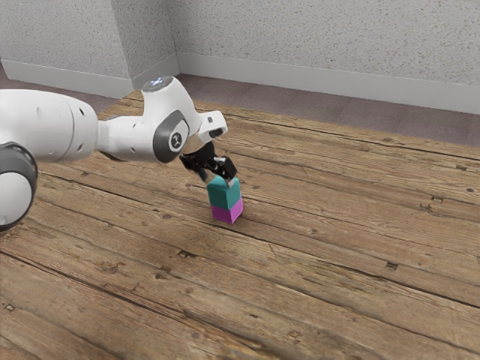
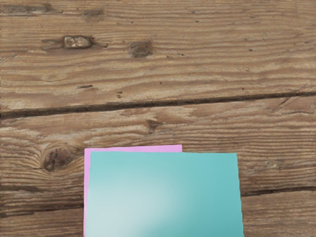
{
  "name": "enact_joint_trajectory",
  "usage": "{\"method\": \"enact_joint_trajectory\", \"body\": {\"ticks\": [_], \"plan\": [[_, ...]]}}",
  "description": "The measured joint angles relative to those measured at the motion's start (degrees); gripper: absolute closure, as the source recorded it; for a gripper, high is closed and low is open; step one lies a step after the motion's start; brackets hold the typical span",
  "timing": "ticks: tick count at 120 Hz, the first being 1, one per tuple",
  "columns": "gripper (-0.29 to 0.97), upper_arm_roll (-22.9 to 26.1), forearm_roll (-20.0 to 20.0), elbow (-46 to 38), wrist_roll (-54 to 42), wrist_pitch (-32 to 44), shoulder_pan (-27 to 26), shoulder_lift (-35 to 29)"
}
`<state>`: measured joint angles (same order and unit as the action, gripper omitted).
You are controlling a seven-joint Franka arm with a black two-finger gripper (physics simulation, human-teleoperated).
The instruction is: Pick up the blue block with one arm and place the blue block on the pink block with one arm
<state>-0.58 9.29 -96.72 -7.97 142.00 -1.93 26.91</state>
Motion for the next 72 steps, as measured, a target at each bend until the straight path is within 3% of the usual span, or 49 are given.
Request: {"method": "enact_joint_trajectory", "body": {"ticks": [72], "plan": [[0.0,-0.02,-0.35,0.01,-1.12,-3.99,0.27,-3.49]]}}
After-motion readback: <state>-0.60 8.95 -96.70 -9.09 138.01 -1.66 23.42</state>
